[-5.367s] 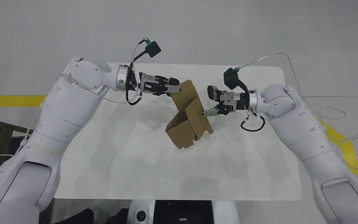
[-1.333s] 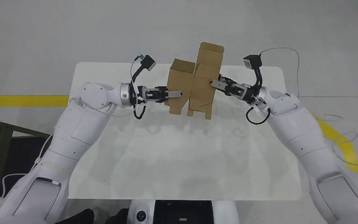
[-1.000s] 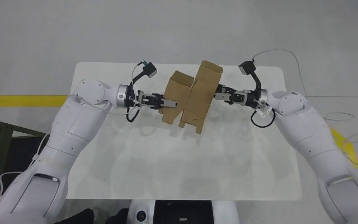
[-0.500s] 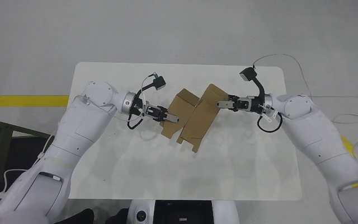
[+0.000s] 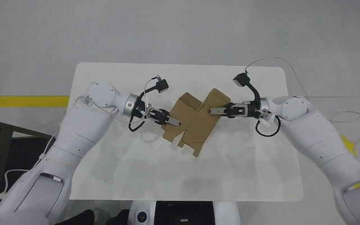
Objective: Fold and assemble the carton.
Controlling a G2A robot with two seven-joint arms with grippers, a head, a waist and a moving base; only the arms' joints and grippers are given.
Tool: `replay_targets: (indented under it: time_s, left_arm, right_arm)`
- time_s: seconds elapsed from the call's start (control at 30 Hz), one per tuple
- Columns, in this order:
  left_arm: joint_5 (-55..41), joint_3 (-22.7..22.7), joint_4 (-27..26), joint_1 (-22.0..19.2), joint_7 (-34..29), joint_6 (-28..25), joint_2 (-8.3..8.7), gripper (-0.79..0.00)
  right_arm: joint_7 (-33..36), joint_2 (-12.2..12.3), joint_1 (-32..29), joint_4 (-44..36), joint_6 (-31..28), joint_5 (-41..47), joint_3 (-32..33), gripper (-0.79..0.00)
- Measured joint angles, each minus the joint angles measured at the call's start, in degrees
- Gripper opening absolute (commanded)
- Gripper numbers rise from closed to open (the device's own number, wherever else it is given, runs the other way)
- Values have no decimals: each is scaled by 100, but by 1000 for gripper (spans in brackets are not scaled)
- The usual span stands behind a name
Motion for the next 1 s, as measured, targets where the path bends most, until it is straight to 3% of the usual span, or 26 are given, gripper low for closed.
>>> replay_targets:
  time_s: [0.03, 0.13, 0.17, 0.2, 0.23, 0.47, 0.8, 1.0]
  left_arm:
    - [3, 3, -1, -1, 2, -2, 1, -785]
    - [-9, 6, 5, -2, 10, -10, 4, -785]
    - [-12, 6, 8, -3, 12, -12, 5, -616]
    - [-19, 6, 10, -6, 19, -19, 5, -200]
    - [-22, 4, 10, -9, 29, -29, 6, 0]
    - [-135, -178, 124, -41, 355, -298, 14, 0]
    - [63, -683, 9, 134, 2132, -742, 28, 0]
    - [288, -819, -251, 337, 2711, -655, 41, 0]
  right_arm:
    - [1, 5, 13, -7, 1, 19, -35, -773]
    - [-3, 23, 56, -20, -3, 94, -143, -785]
    - [-10, 29, 69, -21, -9, 113, -171, -785]
    - [-20, 37, 85, -21, -21, 141, -207, -785]
    - [-31, 42, 95, -20, -32, 167, -233, -785]
    - [-232, 76, 176, 49, -232, 352, -358, -785]
    - [-773, -40, 272, 380, -771, 582, -396, -785]
    - [-1044, -238, 365, 744, -1037, 628, -388, -785]
